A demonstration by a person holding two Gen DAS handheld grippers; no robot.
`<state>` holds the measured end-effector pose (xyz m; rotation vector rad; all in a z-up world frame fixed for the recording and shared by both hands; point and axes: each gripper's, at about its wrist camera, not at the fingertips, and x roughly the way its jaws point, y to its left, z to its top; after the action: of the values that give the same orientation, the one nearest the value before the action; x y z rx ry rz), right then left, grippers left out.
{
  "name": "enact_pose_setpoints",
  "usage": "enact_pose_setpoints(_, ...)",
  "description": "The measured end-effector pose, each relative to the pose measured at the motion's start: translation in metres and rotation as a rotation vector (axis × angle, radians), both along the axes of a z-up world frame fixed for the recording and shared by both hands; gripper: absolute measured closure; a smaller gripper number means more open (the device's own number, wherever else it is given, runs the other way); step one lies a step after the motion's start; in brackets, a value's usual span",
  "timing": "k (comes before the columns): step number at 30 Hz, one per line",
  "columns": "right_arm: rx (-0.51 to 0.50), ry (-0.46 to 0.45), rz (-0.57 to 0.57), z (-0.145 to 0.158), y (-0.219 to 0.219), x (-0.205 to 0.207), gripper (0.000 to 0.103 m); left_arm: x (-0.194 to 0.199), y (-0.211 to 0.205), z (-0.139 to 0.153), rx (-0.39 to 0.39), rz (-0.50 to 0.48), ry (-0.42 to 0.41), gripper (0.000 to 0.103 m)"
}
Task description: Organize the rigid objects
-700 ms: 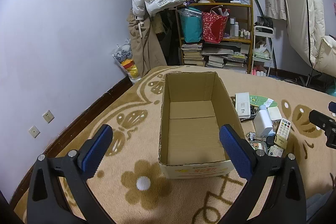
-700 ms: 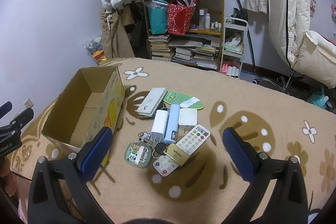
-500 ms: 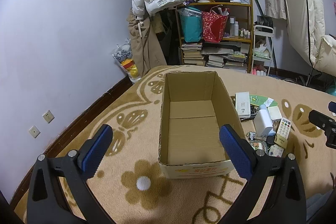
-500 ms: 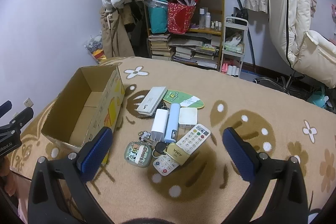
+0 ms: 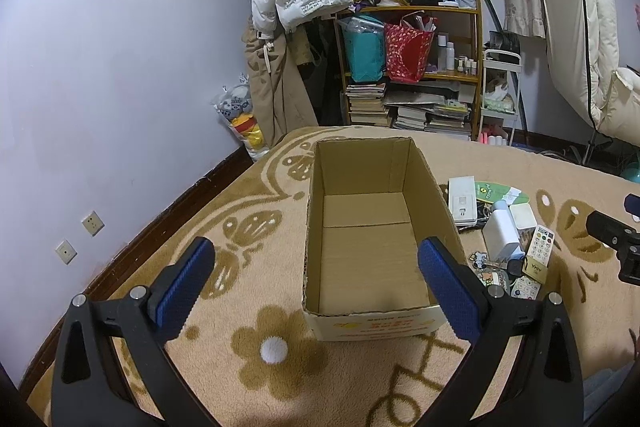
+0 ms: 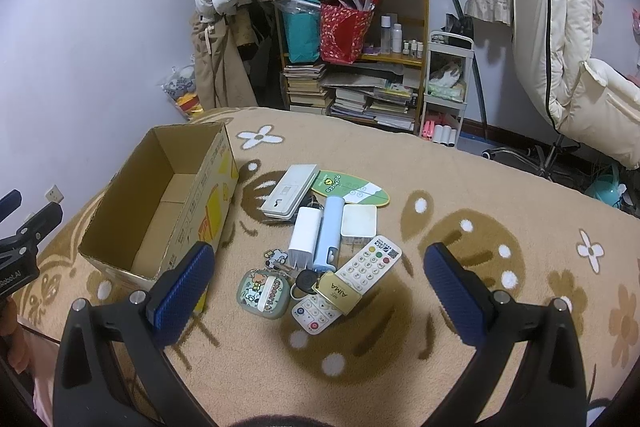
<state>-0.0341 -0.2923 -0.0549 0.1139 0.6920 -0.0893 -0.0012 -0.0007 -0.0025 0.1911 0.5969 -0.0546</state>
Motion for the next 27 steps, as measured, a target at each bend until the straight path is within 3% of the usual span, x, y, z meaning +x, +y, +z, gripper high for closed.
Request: enact_pose_setpoints(27, 0.000, 0.006, 0.006, -0.0021, 0.0077, 0.0011, 0.000, 0.0002, -0.0002, 0.0002, 0.000, 0.000, 0.001, 0.002)
